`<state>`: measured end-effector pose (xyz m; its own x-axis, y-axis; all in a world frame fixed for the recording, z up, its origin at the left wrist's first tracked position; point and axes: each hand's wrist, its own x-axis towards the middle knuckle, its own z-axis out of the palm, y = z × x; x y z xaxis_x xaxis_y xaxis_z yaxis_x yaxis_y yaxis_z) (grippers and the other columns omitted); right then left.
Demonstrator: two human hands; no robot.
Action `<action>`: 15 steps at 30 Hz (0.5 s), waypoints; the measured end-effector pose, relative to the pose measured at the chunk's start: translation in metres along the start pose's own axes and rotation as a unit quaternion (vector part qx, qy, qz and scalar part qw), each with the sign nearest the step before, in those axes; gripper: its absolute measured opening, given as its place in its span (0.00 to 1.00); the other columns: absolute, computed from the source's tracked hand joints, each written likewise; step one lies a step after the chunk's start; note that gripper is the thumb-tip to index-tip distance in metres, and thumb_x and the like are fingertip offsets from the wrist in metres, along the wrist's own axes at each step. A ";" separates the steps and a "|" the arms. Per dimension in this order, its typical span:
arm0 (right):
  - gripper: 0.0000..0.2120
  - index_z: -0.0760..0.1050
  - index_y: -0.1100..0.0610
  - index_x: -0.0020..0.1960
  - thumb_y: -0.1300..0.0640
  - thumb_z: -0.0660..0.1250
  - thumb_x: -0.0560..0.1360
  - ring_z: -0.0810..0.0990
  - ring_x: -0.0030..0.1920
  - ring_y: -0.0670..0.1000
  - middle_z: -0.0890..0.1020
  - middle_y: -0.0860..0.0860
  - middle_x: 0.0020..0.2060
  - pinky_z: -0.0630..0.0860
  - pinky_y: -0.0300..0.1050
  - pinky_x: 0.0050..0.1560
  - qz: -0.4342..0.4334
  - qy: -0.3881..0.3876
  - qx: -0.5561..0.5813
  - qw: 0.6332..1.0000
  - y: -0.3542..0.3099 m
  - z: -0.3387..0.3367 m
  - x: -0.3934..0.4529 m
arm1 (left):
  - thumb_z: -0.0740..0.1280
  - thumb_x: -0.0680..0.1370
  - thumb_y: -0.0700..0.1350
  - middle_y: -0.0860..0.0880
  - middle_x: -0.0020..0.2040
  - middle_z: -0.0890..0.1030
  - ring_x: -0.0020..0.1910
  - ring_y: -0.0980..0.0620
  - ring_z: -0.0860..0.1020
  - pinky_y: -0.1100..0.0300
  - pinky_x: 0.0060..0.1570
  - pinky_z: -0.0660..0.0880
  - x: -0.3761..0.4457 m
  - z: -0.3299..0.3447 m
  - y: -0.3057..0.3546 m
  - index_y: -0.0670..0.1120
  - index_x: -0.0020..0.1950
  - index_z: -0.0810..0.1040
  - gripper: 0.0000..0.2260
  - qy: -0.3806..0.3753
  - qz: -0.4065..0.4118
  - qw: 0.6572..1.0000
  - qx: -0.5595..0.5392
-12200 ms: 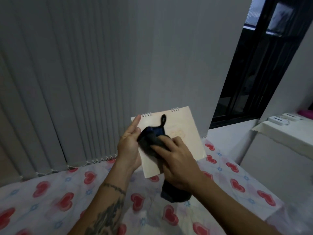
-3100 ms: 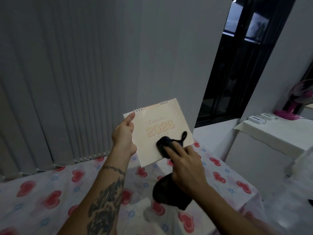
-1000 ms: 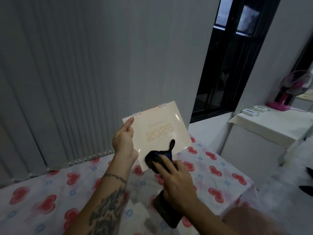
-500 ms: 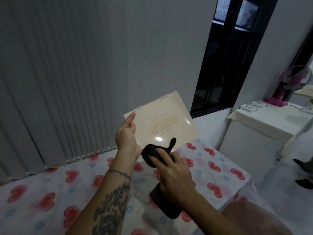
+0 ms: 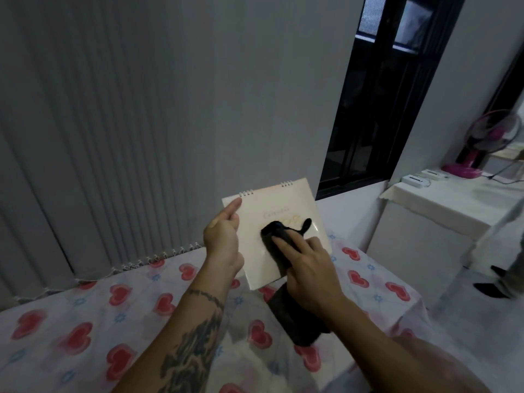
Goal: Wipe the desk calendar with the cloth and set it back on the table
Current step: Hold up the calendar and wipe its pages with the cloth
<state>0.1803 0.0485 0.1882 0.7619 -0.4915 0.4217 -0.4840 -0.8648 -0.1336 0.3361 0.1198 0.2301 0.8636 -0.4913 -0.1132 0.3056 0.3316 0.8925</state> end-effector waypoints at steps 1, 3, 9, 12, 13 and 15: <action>0.30 0.64 0.48 0.75 0.56 0.58 0.72 0.70 0.54 0.54 0.68 0.50 0.73 0.74 0.50 0.51 0.025 0.004 0.004 1.000 0.008 0.000 0.000 | 0.62 0.81 0.37 0.57 0.55 0.81 0.61 0.55 0.76 0.51 0.70 0.69 0.000 -0.001 -0.003 0.60 0.39 0.87 0.23 -0.003 -0.005 1.000 0.000; 0.30 0.64 0.48 0.75 0.58 0.59 0.74 0.70 0.54 0.55 0.68 0.50 0.73 0.74 0.52 0.51 0.073 0.016 -0.001 0.997 0.023 -0.001 -0.001 | 0.62 0.81 0.37 0.53 0.55 0.84 0.56 0.50 0.81 0.46 0.62 0.77 0.000 -0.003 -0.007 0.59 0.41 0.88 0.22 -0.010 -0.019 1.000 -0.003; 0.29 0.66 0.49 0.74 0.56 0.58 0.72 0.69 0.54 0.54 0.69 0.51 0.72 0.71 0.48 0.50 0.028 0.028 0.018 0.999 0.018 0.004 -0.010 | 0.62 0.81 0.36 0.62 0.51 0.79 0.55 0.62 0.75 0.69 0.54 0.67 -0.004 0.007 -0.025 0.54 0.48 0.86 0.17 -0.031 -0.004 0.999 0.027; 0.29 0.65 0.48 0.74 0.55 0.59 0.73 0.68 0.57 0.53 0.67 0.50 0.74 0.70 0.47 0.54 0.033 0.014 0.042 0.998 0.020 0.010 -0.011 | 0.62 0.81 0.36 0.66 0.48 0.77 0.53 0.63 0.74 0.70 0.53 0.66 -0.005 0.010 -0.035 0.52 0.52 0.86 0.16 -0.042 -0.001 0.999 0.033; 0.28 0.65 0.48 0.75 0.55 0.59 0.74 0.69 0.57 0.54 0.67 0.50 0.74 0.70 0.47 0.54 0.049 0.017 0.044 0.998 0.024 0.011 -0.011 | 0.62 0.81 0.36 0.65 0.48 0.77 0.54 0.62 0.74 0.67 0.57 0.66 -0.005 0.010 -0.039 0.51 0.53 0.86 0.16 -0.042 -0.003 0.998 0.036; 0.28 0.64 0.48 0.75 0.54 0.58 0.74 0.70 0.56 0.54 0.67 0.50 0.74 0.70 0.47 0.53 0.082 0.019 0.038 0.996 0.031 0.015 -0.012 | 0.62 0.81 0.36 0.63 0.50 0.79 0.54 0.62 0.75 0.65 0.58 0.68 -0.005 0.009 -0.048 0.52 0.52 0.87 0.16 -0.034 -0.006 0.999 0.032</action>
<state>0.1630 0.0264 0.1652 0.6576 -0.6239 0.4223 -0.5659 -0.7791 -0.2698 0.3138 0.0994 0.1918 0.8305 -0.5487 -0.0959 0.2872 0.2744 0.9177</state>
